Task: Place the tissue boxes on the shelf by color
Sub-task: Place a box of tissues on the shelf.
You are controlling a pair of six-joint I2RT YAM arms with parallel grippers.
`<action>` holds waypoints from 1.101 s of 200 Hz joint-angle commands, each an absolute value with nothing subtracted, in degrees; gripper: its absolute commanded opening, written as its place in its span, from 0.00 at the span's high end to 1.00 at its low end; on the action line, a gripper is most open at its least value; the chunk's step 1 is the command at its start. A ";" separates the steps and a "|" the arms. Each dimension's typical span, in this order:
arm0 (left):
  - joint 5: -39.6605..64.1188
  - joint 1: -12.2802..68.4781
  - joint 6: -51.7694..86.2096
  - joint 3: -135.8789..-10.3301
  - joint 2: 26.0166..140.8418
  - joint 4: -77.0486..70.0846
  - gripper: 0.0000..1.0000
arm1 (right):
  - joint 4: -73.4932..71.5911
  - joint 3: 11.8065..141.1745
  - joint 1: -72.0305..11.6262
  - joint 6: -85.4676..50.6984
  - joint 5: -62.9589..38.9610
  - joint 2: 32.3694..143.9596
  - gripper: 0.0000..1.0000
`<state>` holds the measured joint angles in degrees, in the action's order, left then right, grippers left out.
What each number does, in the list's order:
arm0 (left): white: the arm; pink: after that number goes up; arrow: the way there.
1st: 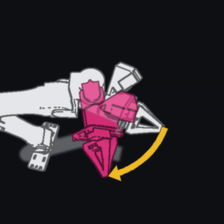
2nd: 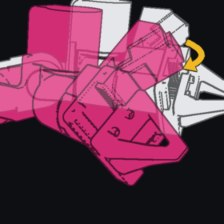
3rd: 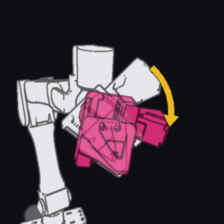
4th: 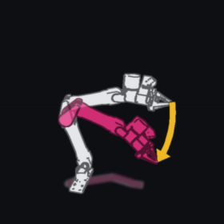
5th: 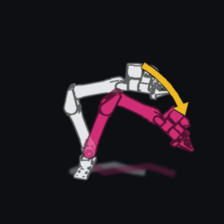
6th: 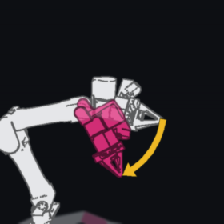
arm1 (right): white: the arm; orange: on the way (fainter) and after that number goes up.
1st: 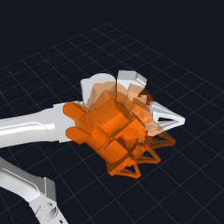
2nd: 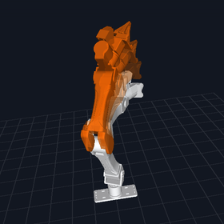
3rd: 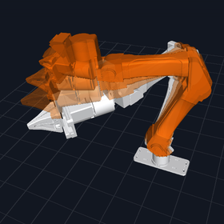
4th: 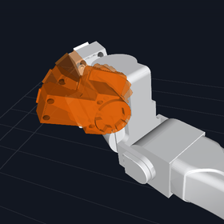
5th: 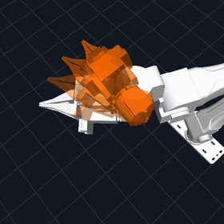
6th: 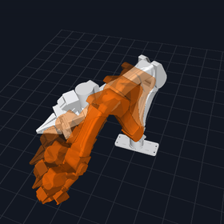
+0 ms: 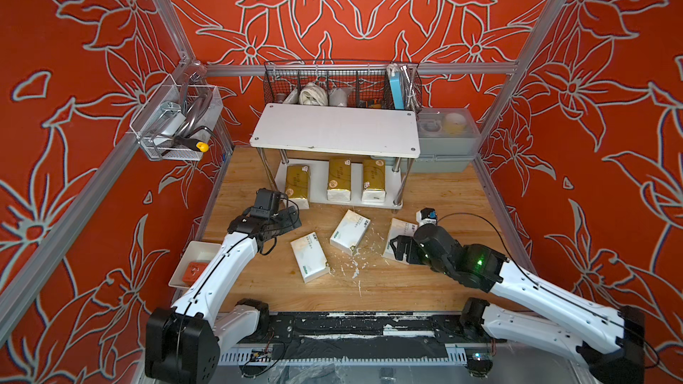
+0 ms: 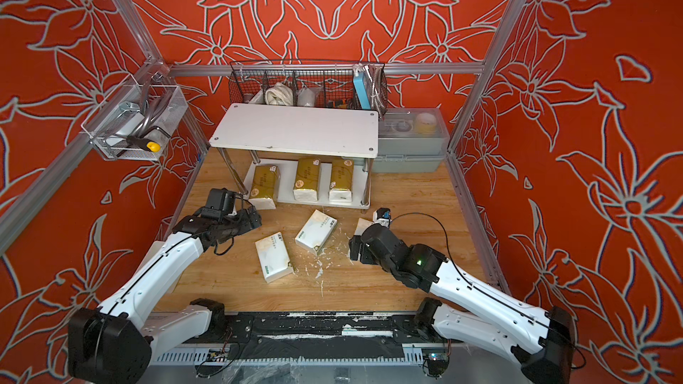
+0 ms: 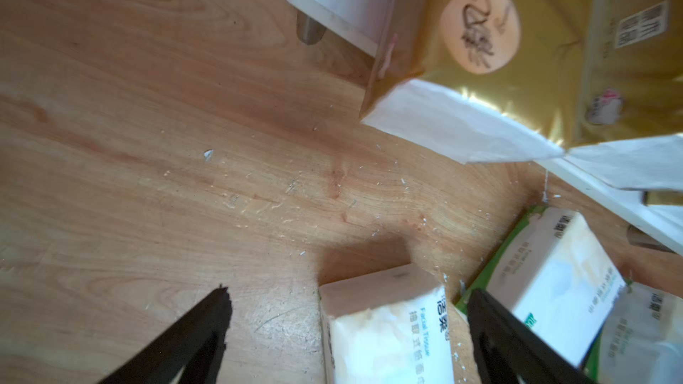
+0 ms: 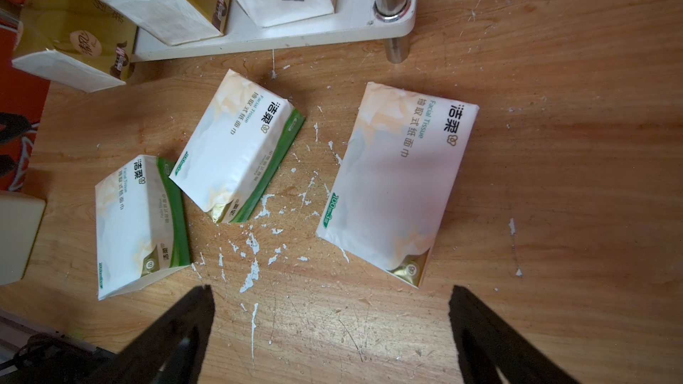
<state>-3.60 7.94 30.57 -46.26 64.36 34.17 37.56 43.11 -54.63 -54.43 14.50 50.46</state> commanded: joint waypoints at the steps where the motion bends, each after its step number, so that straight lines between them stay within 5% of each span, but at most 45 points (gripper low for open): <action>1: -5.05 8.17 32.04 -46.73 67.60 31.29 0.01 | 39.16 45.34 -54.23 -53.35 16.12 49.93 0.01; 220: -12.29 6.11 26.66 -60.50 86.65 25.93 0.01 | 42.50 44.21 -54.05 -54.45 17.66 46.14 0.01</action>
